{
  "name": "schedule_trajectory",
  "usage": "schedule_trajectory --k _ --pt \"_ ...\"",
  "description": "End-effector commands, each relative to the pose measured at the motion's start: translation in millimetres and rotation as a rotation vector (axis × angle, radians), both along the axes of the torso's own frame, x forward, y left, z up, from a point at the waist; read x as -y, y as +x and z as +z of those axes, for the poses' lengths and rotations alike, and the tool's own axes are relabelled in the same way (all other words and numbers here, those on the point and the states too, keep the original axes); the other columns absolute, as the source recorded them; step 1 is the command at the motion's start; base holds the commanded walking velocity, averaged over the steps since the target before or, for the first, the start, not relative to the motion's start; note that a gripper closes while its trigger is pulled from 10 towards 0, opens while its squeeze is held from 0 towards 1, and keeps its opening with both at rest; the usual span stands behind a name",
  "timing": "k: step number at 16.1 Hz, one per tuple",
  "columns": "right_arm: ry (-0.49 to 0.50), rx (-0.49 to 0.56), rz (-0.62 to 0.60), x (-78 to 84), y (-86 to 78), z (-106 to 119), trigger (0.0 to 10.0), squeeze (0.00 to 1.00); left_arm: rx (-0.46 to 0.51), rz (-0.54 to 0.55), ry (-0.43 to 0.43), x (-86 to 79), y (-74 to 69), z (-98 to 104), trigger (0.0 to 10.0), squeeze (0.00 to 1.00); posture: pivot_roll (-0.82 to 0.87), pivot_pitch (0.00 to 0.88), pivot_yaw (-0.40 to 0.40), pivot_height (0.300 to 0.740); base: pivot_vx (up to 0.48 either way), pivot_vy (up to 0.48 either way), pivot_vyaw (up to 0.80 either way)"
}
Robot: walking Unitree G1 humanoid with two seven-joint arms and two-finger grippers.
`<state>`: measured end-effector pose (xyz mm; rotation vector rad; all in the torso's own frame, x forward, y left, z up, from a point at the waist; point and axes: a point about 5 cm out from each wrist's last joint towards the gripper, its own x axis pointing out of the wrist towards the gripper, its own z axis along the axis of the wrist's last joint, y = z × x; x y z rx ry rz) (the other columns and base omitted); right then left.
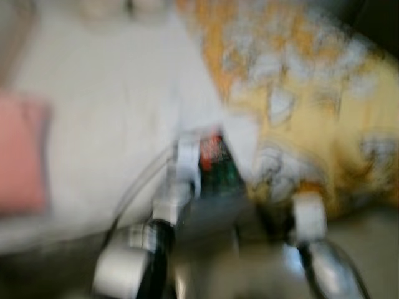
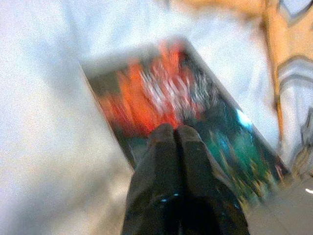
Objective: Clean up the room
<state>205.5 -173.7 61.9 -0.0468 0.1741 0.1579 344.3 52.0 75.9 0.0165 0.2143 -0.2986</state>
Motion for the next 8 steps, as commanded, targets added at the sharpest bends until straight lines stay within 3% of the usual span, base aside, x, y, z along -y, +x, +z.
schedule_trajectory --k 1,2,4,5,8 --pt "-0.028 0.059 -0.042 4.6 -2.1 10 10.0 1.00 0.159 -0.064 -0.042 2.5 -5.8 21 10.0 1.00 -0.09 0.078 0.000 0.740 0.000 0.000 0.00" --pt "-0.025 0.077 -0.066 8.0 -2.5 13 10.0 1.00 0.211 -0.077 -0.068 -7.0 -22.8 28 10.0 1.00 -0.08 0.074 -0.002 0.740 0.000 0.000 0.00" --pt "0.001 0.058 -0.101 11.2 1.8 9 10.0 1.00 0.236 -0.033 -0.055 -20.5 -40.8 24 10.0 1.00 -0.05 0.057 -0.015 0.740 0.000 0.000 0.00" --pt "0.016 0.050 -0.099 9.6 7.2 5 10.0 1.00 0.209 0.036 -0.041 -29.8 -44.9 13 10.0 1.00 -0.04 0.051 -0.019 0.740 0.000 0.000 0.00" --pt "0.011 0.048 -0.067 5.2 14.7 2 10.0 1.00 0.196 0.120 -0.016 -39.8 -45.6 17 10.0 1.00 -0.01 0.040 -0.037 0.740 0.000 0.000 0.00"
